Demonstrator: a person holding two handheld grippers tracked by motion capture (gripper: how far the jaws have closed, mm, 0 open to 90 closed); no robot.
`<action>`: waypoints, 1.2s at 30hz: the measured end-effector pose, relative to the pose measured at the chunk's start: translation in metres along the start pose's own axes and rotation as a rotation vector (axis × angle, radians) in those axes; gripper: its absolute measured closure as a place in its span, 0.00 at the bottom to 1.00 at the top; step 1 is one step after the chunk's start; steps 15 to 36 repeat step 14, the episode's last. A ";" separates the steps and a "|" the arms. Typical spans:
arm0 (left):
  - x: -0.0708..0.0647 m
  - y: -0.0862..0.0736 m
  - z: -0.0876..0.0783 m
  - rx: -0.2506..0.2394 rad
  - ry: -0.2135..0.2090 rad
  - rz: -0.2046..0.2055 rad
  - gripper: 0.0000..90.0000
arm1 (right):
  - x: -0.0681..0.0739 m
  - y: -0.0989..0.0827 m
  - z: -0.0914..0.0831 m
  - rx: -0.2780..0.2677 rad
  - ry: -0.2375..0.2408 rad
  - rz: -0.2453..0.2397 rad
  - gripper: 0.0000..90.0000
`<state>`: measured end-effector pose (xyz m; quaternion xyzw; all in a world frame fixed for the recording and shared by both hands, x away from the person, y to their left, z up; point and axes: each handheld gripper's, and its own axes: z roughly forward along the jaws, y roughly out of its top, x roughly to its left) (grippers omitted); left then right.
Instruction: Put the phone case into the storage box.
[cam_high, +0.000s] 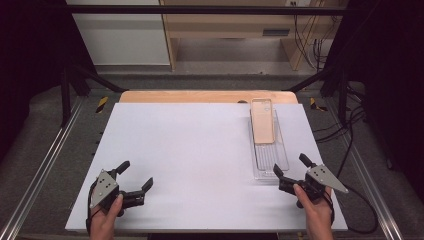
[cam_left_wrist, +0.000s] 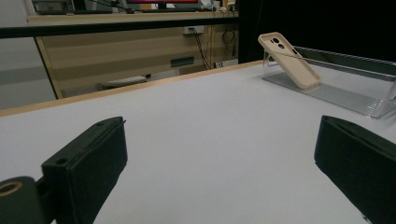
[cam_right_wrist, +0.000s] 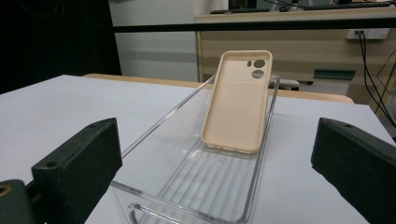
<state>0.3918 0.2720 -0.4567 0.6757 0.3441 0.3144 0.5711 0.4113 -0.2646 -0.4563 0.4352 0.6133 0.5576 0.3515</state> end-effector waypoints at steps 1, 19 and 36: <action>0.000 0.000 0.000 0.001 -0.001 0.000 0.03 | 0.000 0.001 0.001 -0.002 0.002 -0.005 0.02; -0.001 -0.001 0.003 0.013 -0.007 -0.013 0.03 | -0.007 0.012 0.024 0.012 0.011 0.018 0.03; -0.001 -0.001 0.003 0.013 -0.007 -0.013 0.03 | -0.007 0.012 0.024 0.012 0.011 0.018 0.03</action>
